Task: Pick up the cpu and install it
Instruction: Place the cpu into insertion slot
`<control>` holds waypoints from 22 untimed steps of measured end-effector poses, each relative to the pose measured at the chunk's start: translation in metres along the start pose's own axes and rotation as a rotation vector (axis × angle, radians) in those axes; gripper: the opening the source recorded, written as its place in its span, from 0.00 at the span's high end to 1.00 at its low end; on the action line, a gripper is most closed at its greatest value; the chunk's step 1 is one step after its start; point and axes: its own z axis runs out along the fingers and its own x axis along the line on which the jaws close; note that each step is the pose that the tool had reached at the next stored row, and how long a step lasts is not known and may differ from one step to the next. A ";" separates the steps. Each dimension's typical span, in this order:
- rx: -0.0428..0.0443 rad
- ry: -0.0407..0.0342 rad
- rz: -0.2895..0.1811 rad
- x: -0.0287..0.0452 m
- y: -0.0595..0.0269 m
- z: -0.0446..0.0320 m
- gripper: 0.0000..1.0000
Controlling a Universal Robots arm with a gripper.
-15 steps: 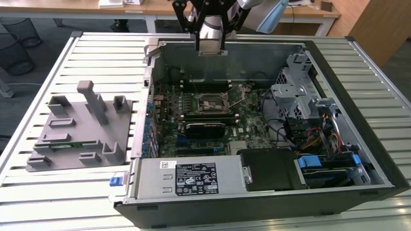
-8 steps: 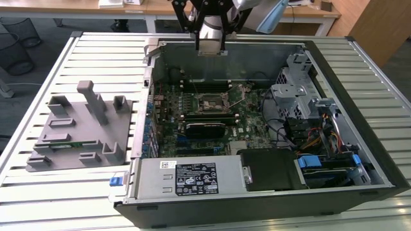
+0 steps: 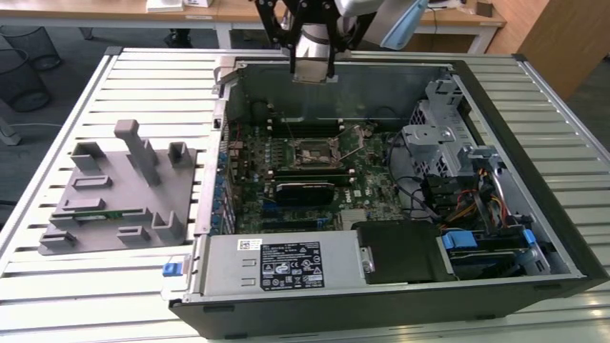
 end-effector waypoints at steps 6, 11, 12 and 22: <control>0.0013 -0.0037 0.089 0.0000 0.0001 0.0006 0.47; 0.0022 -0.0062 0.152 0.0000 0.0001 0.0009 0.47; 0.0023 -0.0066 0.162 0.0001 0.0002 0.0010 0.47; 0.0030 -0.0099 0.245 0.0001 0.0007 0.0016 0.47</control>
